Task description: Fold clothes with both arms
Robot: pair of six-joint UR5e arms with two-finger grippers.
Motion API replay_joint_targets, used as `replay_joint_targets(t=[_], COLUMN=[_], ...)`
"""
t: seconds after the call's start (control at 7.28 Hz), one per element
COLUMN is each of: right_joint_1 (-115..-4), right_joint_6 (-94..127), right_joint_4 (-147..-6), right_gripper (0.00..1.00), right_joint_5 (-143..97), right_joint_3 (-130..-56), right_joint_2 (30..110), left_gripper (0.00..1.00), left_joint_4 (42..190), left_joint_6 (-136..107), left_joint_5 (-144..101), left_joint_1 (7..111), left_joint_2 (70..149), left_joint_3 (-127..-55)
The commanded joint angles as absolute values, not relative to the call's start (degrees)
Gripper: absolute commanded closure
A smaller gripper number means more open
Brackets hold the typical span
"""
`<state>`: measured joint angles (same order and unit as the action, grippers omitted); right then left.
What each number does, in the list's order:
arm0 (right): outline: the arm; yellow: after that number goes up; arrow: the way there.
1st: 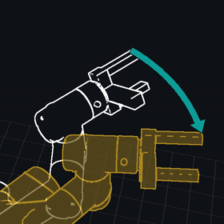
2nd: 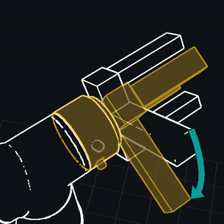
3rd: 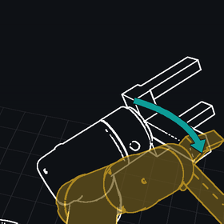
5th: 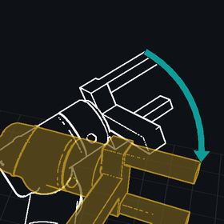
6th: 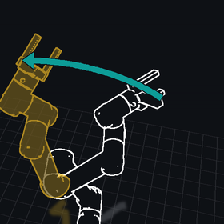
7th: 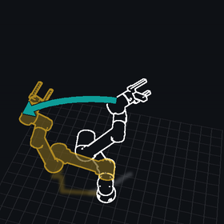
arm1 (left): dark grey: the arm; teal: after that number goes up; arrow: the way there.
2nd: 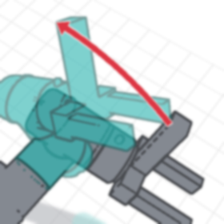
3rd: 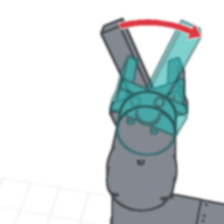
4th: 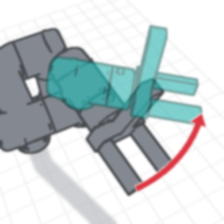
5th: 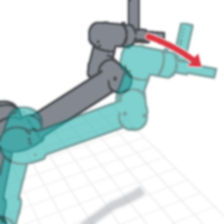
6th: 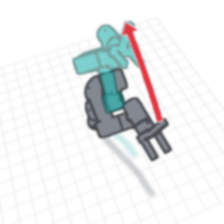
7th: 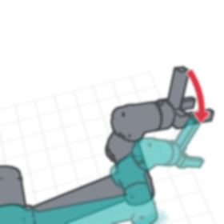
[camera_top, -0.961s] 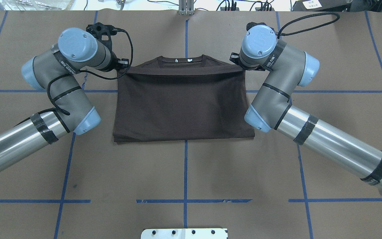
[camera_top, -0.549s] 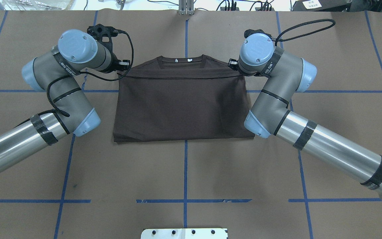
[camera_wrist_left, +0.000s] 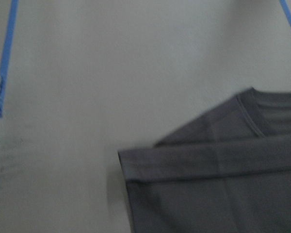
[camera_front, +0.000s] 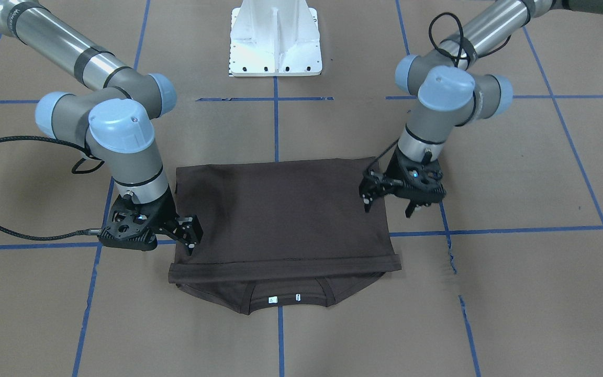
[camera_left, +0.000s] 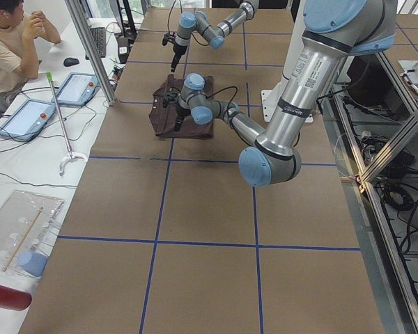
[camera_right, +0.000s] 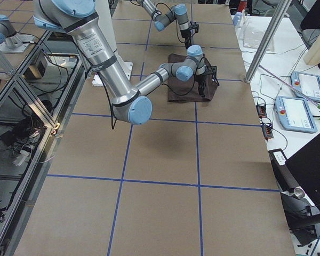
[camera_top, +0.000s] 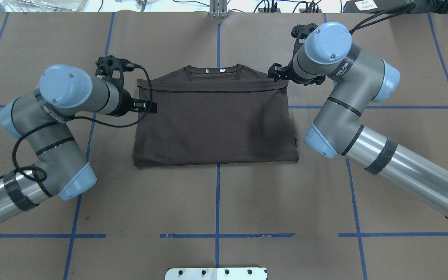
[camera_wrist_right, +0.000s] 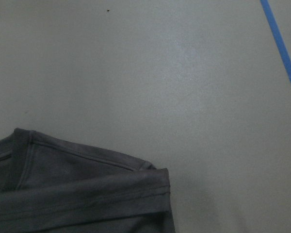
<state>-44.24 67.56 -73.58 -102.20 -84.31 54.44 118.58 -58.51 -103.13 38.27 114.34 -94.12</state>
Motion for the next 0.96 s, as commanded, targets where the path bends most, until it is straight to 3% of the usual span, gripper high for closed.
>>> replay_joint_targets(t=[0.0,0.14,0.27,0.41,0.82], right_joint_1=[-44.38,-44.38,-44.38,-44.38,-44.38], right_joint_6=[67.06,67.06,67.06,67.06,67.06], right_joint_4=[-73.56,-73.56,-73.56,-73.56,-73.65], right_gripper=[0.0,0.0,0.0,0.0,0.0], right_joint_5=[-102.66,-102.66,-102.57,-102.57,-102.57], right_joint_3=[-85.78,-85.78,-85.78,-85.69,-85.69], right_joint_2=[55.28,55.46,55.46,55.46,55.37], left_gripper=[0.0,0.1,0.51,0.65,0.66], left_joint_4=[119.0,119.09,119.09,119.09,119.09], left_joint_6=[-59.77,-62.11,-67.53,-70.2,-70.58], left_joint_5=[-102.92,-101.27,-100.64,-100.63,-100.64], left_joint_1=[33.24,31.57,30.25,29.63,29.44], left_joint_2=[107.43,106.53,106.35,106.26,106.17], left_joint_3=[-98.78,-99.57,-99.75,-100.63,-100.9])
